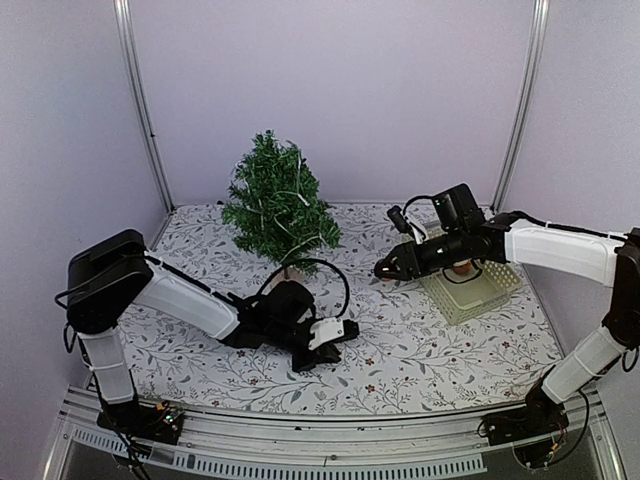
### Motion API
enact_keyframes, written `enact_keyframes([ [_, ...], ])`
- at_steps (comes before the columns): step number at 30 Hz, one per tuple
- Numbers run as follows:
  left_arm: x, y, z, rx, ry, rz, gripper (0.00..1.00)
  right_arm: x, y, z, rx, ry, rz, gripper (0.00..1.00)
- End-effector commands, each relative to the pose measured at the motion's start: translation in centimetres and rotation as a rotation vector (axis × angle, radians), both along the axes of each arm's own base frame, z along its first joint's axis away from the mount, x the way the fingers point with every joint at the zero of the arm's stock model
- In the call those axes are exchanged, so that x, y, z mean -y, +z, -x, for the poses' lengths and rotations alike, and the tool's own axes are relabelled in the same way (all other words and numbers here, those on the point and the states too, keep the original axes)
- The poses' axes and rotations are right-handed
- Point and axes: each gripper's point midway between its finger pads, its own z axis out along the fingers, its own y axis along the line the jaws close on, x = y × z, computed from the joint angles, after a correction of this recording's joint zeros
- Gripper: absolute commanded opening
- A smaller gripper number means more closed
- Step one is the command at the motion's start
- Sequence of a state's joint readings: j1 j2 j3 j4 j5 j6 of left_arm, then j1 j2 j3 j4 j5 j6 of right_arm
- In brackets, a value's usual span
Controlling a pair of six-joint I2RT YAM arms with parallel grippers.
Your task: Decorate the small christmas tree
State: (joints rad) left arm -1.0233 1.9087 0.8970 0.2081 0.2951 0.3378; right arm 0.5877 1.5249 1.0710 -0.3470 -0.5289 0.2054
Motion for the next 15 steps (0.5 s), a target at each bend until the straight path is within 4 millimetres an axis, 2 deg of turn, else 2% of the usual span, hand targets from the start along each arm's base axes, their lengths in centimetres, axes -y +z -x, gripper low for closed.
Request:
enact_keyframes([
  [1, -1.1, 2.0, 0.4, -0.001, 0.049, 0.053, 0.05, -0.8, 5.3, -2.1, 0.154, -0.02, -0.08, 0.29],
  [4, -1.8, 2.8, 0.9, -0.004, 0.077, 0.07, 0.04, -1.3, 8.0, -3.8, 0.22, -0.042, -0.115, 0.29],
  [11, -2.7, 3.4, 1.4, -0.019, 0.127, 0.091, 0.03, -3.4, 14.5, -9.6, 0.35, -0.096, -0.228, 0.29],
  [15, -2.5, 3.7, 1.5, -0.018, 0.138, 0.099, 0.03, -5.7, 16.2, -11.6, 0.345, -0.055, -0.295, 0.29],
])
